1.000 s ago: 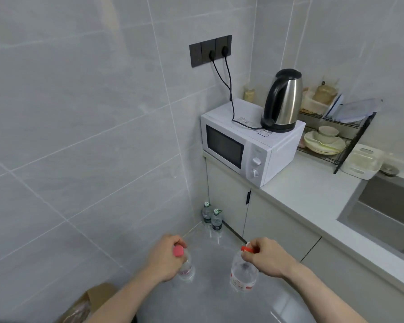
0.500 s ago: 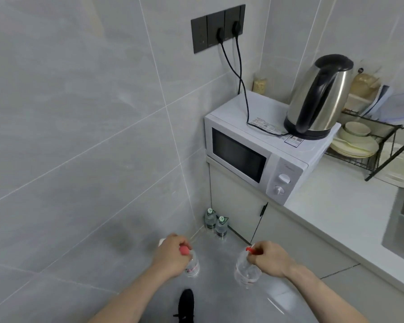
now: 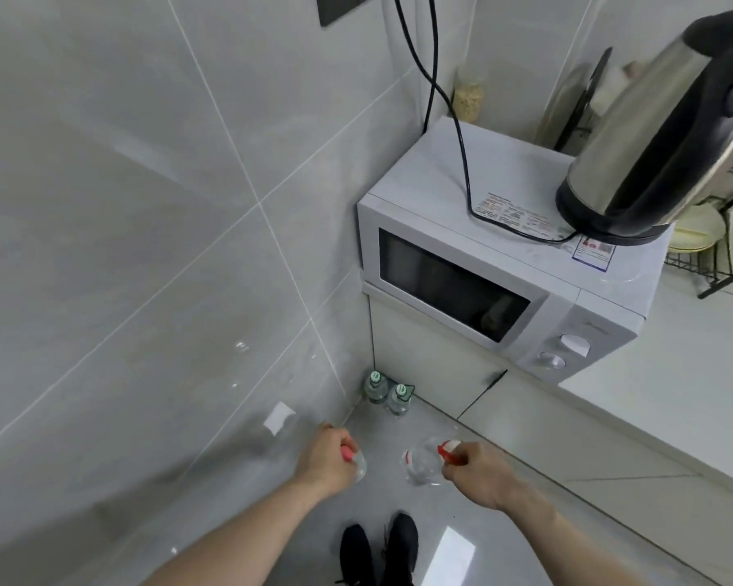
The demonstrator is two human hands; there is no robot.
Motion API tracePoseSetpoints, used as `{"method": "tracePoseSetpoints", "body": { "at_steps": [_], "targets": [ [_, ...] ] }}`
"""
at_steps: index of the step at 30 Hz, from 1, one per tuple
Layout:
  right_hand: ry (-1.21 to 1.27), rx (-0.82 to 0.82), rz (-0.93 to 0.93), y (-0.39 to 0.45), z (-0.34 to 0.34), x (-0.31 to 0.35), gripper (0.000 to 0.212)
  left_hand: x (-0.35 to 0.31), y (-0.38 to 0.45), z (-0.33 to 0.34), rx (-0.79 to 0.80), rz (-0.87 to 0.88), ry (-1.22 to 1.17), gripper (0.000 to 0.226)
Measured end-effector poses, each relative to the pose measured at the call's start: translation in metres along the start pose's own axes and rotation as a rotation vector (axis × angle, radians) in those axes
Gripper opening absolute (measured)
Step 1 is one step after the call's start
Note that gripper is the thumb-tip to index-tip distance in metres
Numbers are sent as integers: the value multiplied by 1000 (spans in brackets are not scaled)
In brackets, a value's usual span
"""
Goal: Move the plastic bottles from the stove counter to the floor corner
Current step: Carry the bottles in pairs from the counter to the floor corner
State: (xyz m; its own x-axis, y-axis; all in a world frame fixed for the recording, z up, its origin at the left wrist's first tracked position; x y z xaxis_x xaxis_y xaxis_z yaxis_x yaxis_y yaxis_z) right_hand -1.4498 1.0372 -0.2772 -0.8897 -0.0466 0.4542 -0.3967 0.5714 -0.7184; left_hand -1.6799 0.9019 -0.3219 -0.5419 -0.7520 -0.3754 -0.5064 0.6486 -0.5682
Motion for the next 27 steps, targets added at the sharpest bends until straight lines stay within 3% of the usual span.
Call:
{"method": "tracePoseSetpoints", "body": {
  "at_steps": [14, 21, 27],
  "targets": [
    [6, 105, 43, 202, 99, -25, 0, 39, 173, 94, 71, 63, 91, 24],
    [60, 73, 92, 305, 163, -65, 18, 79, 257, 178, 127, 138, 196, 26],
    [174, 27, 139, 367, 220, -96, 19, 103, 330, 236, 141, 190, 247, 27]
  ]
}}
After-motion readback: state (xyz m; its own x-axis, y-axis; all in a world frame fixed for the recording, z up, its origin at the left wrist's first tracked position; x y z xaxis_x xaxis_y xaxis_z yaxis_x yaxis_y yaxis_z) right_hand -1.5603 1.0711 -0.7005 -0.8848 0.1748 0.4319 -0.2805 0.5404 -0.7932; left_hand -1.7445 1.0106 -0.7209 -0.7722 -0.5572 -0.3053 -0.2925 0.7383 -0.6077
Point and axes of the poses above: each hand's wrist, its own y-axis towards the middle knuckle, its own z-axis out of the palm, x = y × z, the point moved 7 cm from there along y, towards the middle knuckle, and after that the axes turned 4 degrees about y, right-handed, at the moved point
